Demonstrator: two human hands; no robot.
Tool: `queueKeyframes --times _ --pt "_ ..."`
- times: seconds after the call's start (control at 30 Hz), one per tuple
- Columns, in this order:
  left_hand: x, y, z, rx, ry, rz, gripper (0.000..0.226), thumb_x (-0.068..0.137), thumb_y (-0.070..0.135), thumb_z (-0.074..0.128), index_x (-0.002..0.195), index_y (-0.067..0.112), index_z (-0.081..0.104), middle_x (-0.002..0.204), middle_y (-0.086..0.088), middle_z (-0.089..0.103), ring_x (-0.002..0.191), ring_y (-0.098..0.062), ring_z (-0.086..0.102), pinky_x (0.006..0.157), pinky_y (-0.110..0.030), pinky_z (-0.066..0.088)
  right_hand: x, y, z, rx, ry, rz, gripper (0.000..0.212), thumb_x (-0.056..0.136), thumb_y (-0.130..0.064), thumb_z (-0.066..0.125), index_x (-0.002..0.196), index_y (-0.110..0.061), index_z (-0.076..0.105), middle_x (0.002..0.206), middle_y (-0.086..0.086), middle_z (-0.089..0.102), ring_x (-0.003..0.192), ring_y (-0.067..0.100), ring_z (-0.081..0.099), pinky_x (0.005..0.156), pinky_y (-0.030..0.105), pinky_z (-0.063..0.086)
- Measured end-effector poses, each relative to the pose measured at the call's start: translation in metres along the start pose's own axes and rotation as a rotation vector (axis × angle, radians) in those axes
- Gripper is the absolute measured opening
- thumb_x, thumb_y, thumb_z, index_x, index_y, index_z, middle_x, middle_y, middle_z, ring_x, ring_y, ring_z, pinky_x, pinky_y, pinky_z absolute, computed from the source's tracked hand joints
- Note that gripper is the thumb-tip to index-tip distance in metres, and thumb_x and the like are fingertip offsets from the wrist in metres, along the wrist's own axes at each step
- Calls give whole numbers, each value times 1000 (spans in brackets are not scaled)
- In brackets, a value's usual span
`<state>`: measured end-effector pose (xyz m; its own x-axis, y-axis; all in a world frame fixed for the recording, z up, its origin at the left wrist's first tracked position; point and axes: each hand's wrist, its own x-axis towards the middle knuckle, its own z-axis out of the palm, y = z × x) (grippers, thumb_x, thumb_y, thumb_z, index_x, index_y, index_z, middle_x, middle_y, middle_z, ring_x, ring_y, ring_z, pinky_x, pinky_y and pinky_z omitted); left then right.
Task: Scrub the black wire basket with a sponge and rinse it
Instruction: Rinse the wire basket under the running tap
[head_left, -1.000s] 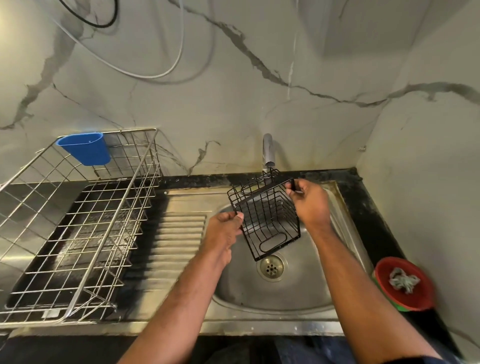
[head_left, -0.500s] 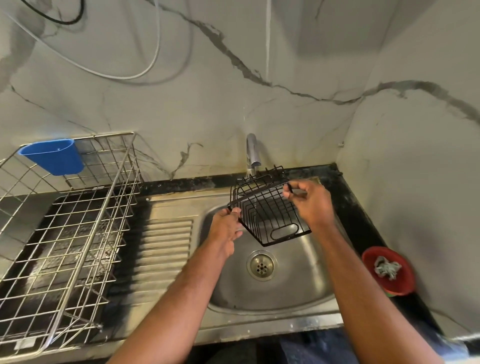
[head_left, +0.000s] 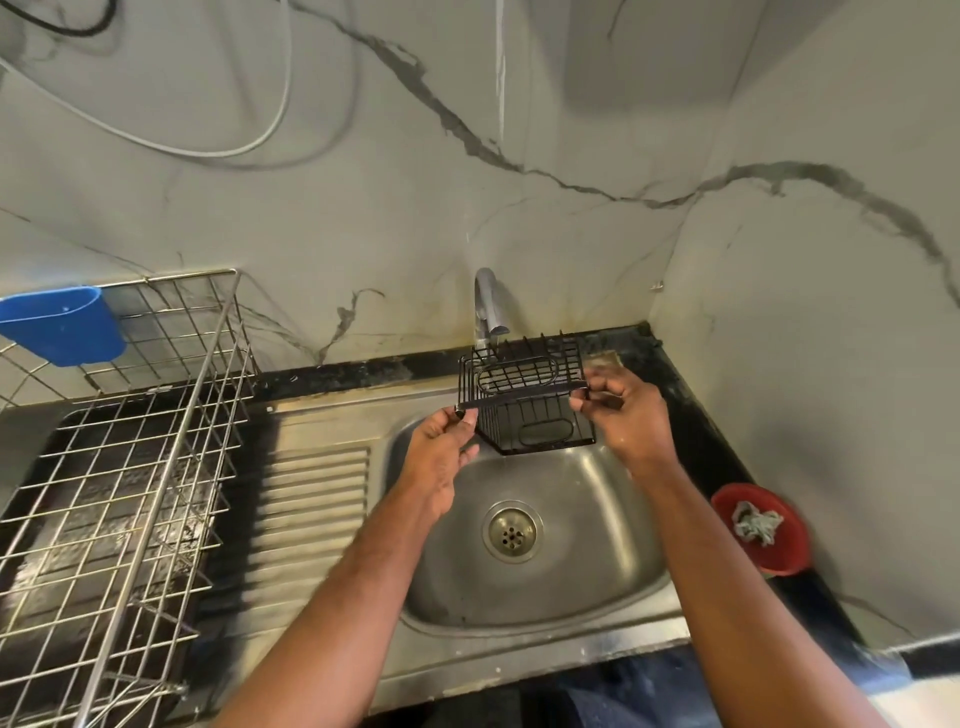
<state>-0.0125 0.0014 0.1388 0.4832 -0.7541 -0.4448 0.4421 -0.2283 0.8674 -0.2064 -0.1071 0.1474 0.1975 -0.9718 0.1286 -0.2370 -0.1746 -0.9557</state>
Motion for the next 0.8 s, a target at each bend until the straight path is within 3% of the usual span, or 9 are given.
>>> queueKeyframes --times 0.1,0.2,0.3,0.4,0.5,0.6,0.67,0.7,0.8 --pt "-2 2 -8 -4 -30 13 21 91 -5 64 94 14 70 104 -3 71 105 -21 58 87 -34 49 0 1 -2 18 -9 35 22 81 1 78 102 -3 74 106 -7 68 84 -11 67 72 4 48" --pt "-6 3 -13 -5 -11 -6 21 91 1 54 91 17 69 109 -8 75 110 -26 64 101 -43 46 0 4 -2 33 -22 59 22 80 -2 79 102 -7 76 109 -12 70 98 -3 68 78 7 51" --pt "-11 9 -14 -22 -8 -34 33 100 30 43 99 16 72 113 -11 75 105 -26 64 106 -48 38 -1 5 -1 38 -67 25 25 81 6 75 103 -5 76 115 -10 70 102 -9 65 86 9 51" --pt "-10 12 -13 54 -42 -55 49 95 60 50 99 18 74 107 -8 75 98 -23 63 94 -42 42 -5 3 -2 18 -157 -22 26 82 19 65 100 2 75 114 -6 70 102 -15 62 88 6 49" --pt "-13 10 -11 74 -6 -6 37 84 47 74 100 14 67 109 -7 72 96 -20 62 81 -36 44 -5 5 -9 30 -290 29 25 82 21 62 95 2 73 113 -7 74 108 -5 65 97 23 53" --pt "-14 6 -15 66 -75 77 28 76 38 80 75 23 56 90 3 73 89 -17 60 93 -42 41 -3 11 -23 -5 -496 79 33 84 22 58 99 -3 74 118 -6 74 117 4 64 101 29 51" --pt "-16 1 -17 147 -172 162 23 82 31 79 68 21 65 76 9 73 83 -14 63 99 -42 41 -4 15 -27 -12 -553 82 37 89 17 57 108 -11 74 120 -5 73 121 9 63 102 31 48" --pt "-18 -2 -18 170 -192 190 15 84 28 79 77 17 72 82 3 76 87 -17 68 105 -42 43 -4 15 -27 -1 -525 98 35 91 14 57 109 -12 73 118 -3 74 119 12 65 101 33 49" --pt "-19 -15 -21 194 -187 232 31 81 23 83 103 2 74 107 -15 76 108 -26 70 110 -45 45 -3 11 -20 91 -236 239 23 94 8 56 104 -8 70 108 1 75 107 18 70 82 34 60"
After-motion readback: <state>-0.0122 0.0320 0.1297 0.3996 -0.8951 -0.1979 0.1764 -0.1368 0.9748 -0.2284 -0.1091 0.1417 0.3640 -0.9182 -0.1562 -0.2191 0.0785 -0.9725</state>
